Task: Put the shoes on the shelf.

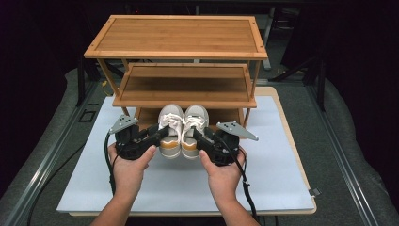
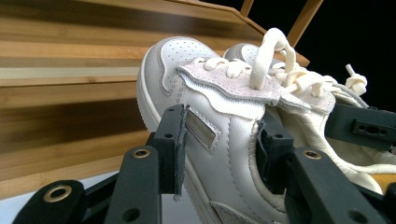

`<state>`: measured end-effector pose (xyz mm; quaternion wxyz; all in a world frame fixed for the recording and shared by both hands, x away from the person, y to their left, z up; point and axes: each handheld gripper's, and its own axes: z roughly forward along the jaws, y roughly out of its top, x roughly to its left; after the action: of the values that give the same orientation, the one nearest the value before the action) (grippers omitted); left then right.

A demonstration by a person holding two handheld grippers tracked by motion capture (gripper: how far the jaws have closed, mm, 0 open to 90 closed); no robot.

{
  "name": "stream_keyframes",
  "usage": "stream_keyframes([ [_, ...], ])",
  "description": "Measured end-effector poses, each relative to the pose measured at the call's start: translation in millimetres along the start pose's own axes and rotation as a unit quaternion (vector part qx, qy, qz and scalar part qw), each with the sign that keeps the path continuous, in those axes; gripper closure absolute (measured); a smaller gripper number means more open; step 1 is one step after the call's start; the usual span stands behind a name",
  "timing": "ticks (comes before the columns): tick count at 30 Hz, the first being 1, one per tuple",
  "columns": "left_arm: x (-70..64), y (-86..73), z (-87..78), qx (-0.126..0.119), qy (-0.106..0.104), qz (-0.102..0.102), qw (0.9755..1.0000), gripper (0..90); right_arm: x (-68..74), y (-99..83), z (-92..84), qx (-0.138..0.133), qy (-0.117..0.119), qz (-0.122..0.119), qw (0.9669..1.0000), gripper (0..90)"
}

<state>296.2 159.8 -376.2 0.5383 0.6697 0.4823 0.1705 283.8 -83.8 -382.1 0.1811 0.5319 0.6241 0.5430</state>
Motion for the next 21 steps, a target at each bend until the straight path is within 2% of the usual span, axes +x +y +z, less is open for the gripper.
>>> stream_keyframes([
  [15, 2.8, 7.6, 9.3, 0.003, 0.000, 0.001, 1.0000, 60.1, -4.0, 8.9, 6.5, 0.001, -0.004, -0.001, 1.0000, 58.5],
  [21, 4.6, 17.8, 13.2, 0.002, 0.002, 0.004, 1.0000, 60.0, -4.3, 16.5, 12.1, -0.001, -0.005, -0.009, 1.0000, 58.6],
])
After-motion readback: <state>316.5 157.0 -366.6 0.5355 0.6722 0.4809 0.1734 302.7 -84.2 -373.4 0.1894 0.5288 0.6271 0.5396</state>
